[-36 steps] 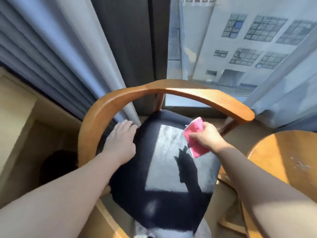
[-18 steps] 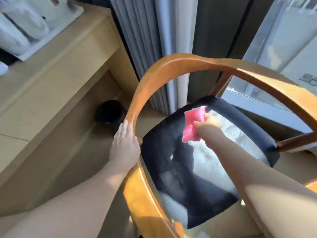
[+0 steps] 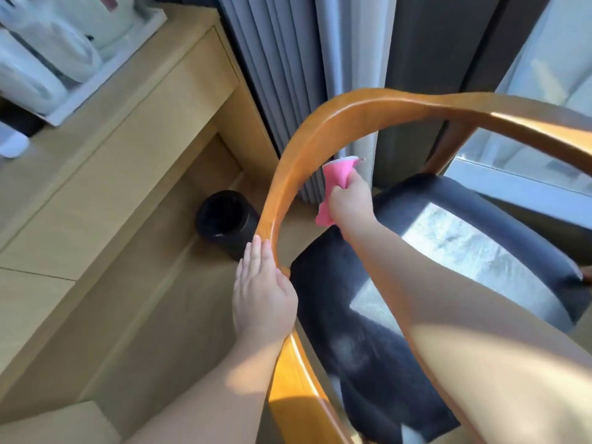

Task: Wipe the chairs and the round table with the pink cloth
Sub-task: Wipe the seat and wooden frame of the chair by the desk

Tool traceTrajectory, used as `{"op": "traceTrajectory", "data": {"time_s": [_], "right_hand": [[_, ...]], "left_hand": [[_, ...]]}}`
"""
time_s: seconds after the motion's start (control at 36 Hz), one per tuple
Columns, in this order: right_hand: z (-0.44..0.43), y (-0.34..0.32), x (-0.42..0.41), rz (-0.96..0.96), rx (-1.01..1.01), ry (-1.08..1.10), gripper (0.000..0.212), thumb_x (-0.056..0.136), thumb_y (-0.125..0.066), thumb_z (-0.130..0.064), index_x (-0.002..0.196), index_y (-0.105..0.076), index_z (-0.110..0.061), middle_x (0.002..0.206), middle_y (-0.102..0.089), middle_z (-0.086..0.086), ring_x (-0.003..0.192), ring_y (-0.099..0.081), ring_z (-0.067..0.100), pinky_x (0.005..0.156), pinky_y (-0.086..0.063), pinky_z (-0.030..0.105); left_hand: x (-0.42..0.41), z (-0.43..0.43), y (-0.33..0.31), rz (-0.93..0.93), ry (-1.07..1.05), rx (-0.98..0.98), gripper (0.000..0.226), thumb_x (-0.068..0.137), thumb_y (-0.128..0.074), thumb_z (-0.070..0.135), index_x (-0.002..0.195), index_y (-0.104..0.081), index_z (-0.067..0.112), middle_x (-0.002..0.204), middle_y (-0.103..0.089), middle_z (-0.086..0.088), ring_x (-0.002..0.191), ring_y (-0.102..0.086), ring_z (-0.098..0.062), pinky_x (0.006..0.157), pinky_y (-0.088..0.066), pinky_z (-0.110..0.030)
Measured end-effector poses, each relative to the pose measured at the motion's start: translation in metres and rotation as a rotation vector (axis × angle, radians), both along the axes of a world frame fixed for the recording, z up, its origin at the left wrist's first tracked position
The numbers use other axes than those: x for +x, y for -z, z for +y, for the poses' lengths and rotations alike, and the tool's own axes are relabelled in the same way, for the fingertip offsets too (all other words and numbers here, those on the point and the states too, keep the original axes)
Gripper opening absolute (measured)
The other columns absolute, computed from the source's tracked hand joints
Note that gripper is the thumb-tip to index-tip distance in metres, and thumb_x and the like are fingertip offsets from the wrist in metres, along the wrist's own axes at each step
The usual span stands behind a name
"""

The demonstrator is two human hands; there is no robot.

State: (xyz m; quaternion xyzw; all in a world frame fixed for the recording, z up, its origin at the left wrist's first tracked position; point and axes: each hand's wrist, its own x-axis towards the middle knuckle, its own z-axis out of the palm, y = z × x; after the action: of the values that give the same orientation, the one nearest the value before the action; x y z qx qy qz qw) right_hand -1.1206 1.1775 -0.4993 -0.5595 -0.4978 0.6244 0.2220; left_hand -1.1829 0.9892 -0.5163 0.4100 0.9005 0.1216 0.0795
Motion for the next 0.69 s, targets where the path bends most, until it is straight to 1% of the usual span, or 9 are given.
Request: {"op": "traceTrajectory", "data": {"time_s": [0.06, 0.11, 0.17, 0.22, 0.33, 0.39, 0.44, 0.58, 0.69], "right_hand": [[-0.012, -0.002, -0.021, 0.049, 0.01, -0.048, 0.054, 0.099, -0.036, -0.008, 0.151, -0.029, -0.021, 0.123, -0.059, 0.009, 0.095, -0.062, 0.021, 0.073, -0.057, 0.026], [-0.027, -0.003, -0.041, 0.107, 0.025, -0.105, 0.058, 0.103, -0.037, -0.02, 0.156, -0.013, -0.026, 0.137, -0.052, 0.009, 0.109, -0.058, 0.02, 0.092, -0.05, 0.032], [-0.041, -0.001, -0.055, 0.171, -0.005, -0.163, 0.071, 0.104, -0.037, -0.03, 0.154, 0.012, -0.028, 0.156, -0.029, 0.007, 0.13, -0.044, 0.022, 0.109, -0.038, 0.039], [-0.048, 0.002, -0.063, 0.248, -0.09, -0.155, 0.073, 0.103, -0.037, -0.035, 0.154, 0.015, -0.025, 0.162, -0.013, 0.005, 0.144, -0.026, 0.025, 0.117, -0.026, 0.045], [-0.047, 0.005, -0.069, 0.292, -0.067, -0.134, 0.075, 0.104, -0.033, -0.036, 0.151, 0.024, -0.024, 0.163, 0.008, 0.002, 0.15, -0.001, 0.022, 0.122, -0.012, 0.045], [-0.042, 0.002, -0.074, 0.287, 0.018, -0.107, 0.074, 0.106, -0.031, -0.033, 0.147, 0.029, -0.018, 0.159, 0.027, -0.001, 0.148, 0.018, 0.016, 0.121, 0.004, 0.04], [-0.031, 0.001, -0.079, 0.287, 0.071, -0.05, 0.074, 0.106, -0.03, -0.034, 0.147, 0.029, -0.016, 0.156, 0.033, -0.002, 0.144, 0.027, 0.013, 0.118, 0.012, 0.033], [0.015, -0.003, -0.083, 0.274, 0.129, 0.126, 0.085, 0.102, -0.036, -0.044, 0.145, 0.033, -0.019, 0.158, 0.03, 0.001, 0.146, 0.024, 0.016, 0.12, 0.01, 0.044], [0.065, -0.012, -0.074, 0.267, 0.094, 0.353, 0.097, 0.097, -0.045, -0.051, 0.147, 0.03, -0.016, 0.16, 0.024, 0.005, 0.149, 0.016, 0.021, 0.12, -0.002, 0.053]], "left_hand": [[-0.001, 0.0, 0.002, -0.003, 0.0, 0.002, 0.052, 0.099, -0.027, 0.028, 0.15, -0.016, 0.025, 0.157, -0.009, 0.011, 0.141, 0.0, -0.002, 0.114, -0.009, -0.027], [-0.002, 0.0, 0.005, -0.005, -0.009, -0.001, 0.053, 0.099, -0.027, 0.028, 0.15, -0.015, 0.026, 0.157, -0.005, 0.013, 0.137, 0.007, 0.002, 0.113, -0.004, -0.026], [-0.002, -0.001, 0.006, -0.001, -0.014, -0.005, 0.053, 0.098, -0.027, 0.027, 0.15, -0.017, 0.026, 0.155, -0.002, 0.015, 0.137, 0.009, 0.002, 0.112, -0.002, -0.026], [-0.003, -0.002, 0.007, -0.005, -0.005, 0.0, 0.054, 0.096, -0.025, 0.027, 0.149, -0.02, 0.024, 0.153, -0.002, 0.016, 0.139, 0.006, 0.0, 0.113, -0.002, -0.025], [-0.003, -0.002, 0.009, -0.01, 0.004, 0.0, 0.055, 0.095, -0.028, 0.02, 0.149, -0.02, 0.023, 0.15, 0.004, 0.019, 0.136, 0.014, 0.005, 0.113, 0.001, -0.023], [-0.003, -0.001, 0.009, -0.017, 0.01, 0.002, 0.056, 0.095, -0.031, 0.017, 0.15, -0.02, 0.021, 0.15, 0.005, 0.018, 0.135, 0.017, 0.006, 0.112, 0.005, -0.02], [-0.004, -0.001, 0.008, -0.019, 0.023, 0.004, 0.057, 0.094, -0.03, 0.017, 0.15, -0.018, 0.021, 0.151, 0.004, 0.017, 0.136, 0.015, 0.005, 0.112, 0.007, -0.019], [-0.004, -0.001, 0.006, -0.01, 0.023, 0.027, 0.065, 0.085, -0.008, 0.03, 0.15, -0.015, 0.021, 0.152, 0.001, 0.016, 0.136, 0.017, 0.009, 0.109, 0.015, -0.012], [-0.003, -0.001, 0.006, -0.023, 0.021, 0.052, 0.068, 0.083, -0.008, 0.03, 0.148, -0.021, 0.016, 0.153, -0.006, 0.013, 0.138, 0.01, 0.005, 0.111, 0.011, -0.014]]}}
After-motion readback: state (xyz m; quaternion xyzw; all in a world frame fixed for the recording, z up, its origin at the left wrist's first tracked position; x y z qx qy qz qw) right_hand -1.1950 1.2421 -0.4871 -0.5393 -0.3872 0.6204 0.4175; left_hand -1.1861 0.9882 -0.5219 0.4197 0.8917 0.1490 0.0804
